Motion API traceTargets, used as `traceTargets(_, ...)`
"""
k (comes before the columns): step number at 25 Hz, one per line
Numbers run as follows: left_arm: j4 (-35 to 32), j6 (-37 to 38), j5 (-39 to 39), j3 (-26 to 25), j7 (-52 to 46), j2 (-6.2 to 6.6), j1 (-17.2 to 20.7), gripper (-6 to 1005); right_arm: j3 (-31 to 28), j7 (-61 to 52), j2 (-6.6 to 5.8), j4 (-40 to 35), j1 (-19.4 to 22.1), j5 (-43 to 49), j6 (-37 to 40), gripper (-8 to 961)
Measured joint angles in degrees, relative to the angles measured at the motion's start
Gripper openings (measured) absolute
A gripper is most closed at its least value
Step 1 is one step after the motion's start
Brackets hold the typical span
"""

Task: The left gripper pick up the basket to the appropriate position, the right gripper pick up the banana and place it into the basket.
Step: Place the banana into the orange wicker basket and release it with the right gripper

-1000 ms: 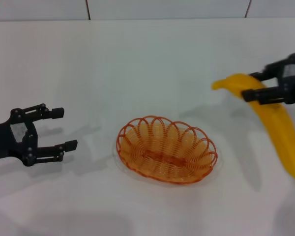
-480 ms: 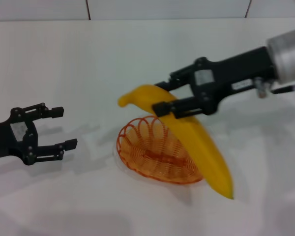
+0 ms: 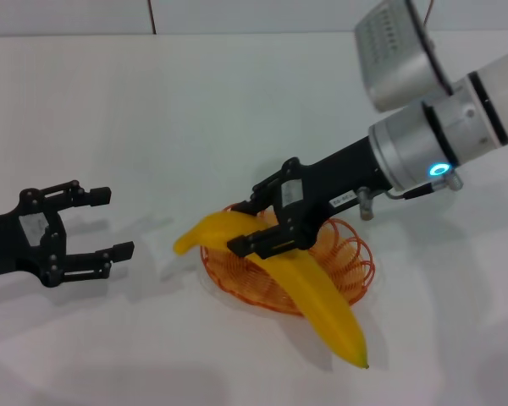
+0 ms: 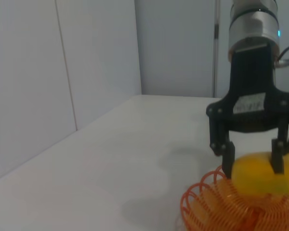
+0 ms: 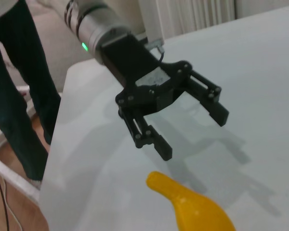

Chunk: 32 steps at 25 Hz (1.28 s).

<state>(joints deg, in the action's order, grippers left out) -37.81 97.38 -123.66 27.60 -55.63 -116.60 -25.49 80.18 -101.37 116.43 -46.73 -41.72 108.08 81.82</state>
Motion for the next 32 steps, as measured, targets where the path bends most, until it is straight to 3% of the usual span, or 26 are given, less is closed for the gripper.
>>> traceTargets(7, 0.0, -0.1, 0.0, 0.0, 0.0, -0.04, -0.2, 841, 1.8, -0.1, -0.08, 1.2, -2.2, -0.1, -3.0, 488)
traceTargets(26, 0.2, -0.5, -0.1, 0.0, -0.1, -0.12, -0.2, 841, 1.7, 0.5, -0.33, 0.6, -3.1, 1.8, -3.1, 488)
traceTargets(28, 0.2, -0.5, -0.2, 0.0, -0.1, -0.12, -0.2, 841, 1.5, 0.5, -0.33, 0.6, -3.1, 1.8, -3.1, 607)
traceTargets(32, 0.3, -0.5, -0.2, 0.0, 0.0, -0.12, 0.0, 841, 1.4, 0.4, -0.4, 0.6, -3.1, 1.8, -3.0, 646)
